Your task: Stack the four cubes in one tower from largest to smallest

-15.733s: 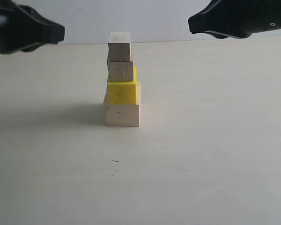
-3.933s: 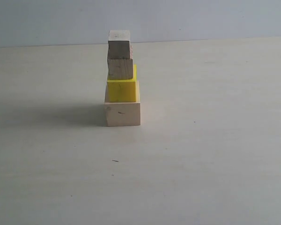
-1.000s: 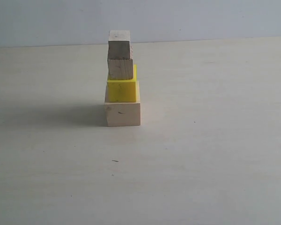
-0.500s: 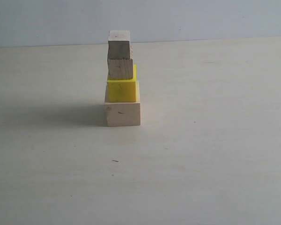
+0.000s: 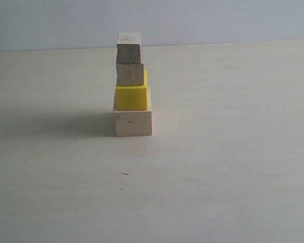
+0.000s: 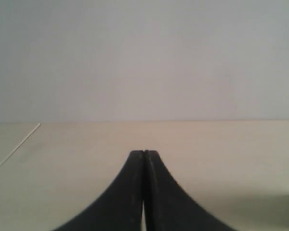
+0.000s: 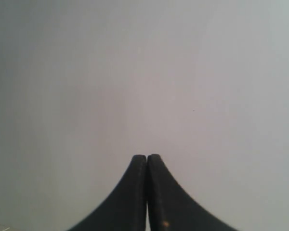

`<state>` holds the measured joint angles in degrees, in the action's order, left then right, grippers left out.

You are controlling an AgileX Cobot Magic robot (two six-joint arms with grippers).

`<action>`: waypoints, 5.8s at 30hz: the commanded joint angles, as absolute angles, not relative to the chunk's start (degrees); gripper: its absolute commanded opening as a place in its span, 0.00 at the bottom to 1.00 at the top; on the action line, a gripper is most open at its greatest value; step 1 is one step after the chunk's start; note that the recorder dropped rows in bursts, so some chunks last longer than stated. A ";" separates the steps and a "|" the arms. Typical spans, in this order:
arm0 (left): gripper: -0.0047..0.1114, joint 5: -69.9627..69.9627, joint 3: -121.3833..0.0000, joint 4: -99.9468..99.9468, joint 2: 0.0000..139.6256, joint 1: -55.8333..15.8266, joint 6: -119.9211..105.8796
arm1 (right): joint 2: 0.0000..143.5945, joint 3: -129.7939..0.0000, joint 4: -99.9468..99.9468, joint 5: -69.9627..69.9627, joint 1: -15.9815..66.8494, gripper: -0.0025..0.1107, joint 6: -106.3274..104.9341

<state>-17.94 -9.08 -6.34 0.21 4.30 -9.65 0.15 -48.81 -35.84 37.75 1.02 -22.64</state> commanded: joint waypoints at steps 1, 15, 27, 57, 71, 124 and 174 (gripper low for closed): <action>0.04 -17.14 -4.19 -6.07 0.00 3.37 -9.41 | 0.00 -48.99 -36.01 37.82 0.99 0.02 -22.51; 0.04 -20.92 0.00 -6.25 0.00 3.41 -8.99 | 0.00 -48.99 -36.01 37.82 0.99 0.02 -22.51; 0.04 -20.78 0.00 -6.25 0.00 3.41 -8.99 | 0.00 -48.99 -36.01 37.82 0.99 0.02 -22.51; 0.04 -20.78 0.00 -6.25 0.00 3.41 -8.99 | 1.69 -14.06 -15.13 25.50 0.99 0.02 -14.99; 0.04 -20.78 0.00 -6.25 0.00 3.41 -8.99 | 0.00 -1.41 -6.79 20.51 0.99 0.02 -15.07; 0.04 -20.78 0.00 -6.25 0.00 3.41 -8.99 | 0.00 0.00 -5.19 20.76 0.88 0.02 -12.56; 0.04 -20.78 0.00 -6.25 0.00 3.41 -8.99 | 0.00 0.00 -5.45 20.64 0.88 0.02 -12.56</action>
<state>-20.98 -0.02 -6.23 0.21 3.66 -9.55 0.35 -0.24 -5.76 21.39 1.02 -12.46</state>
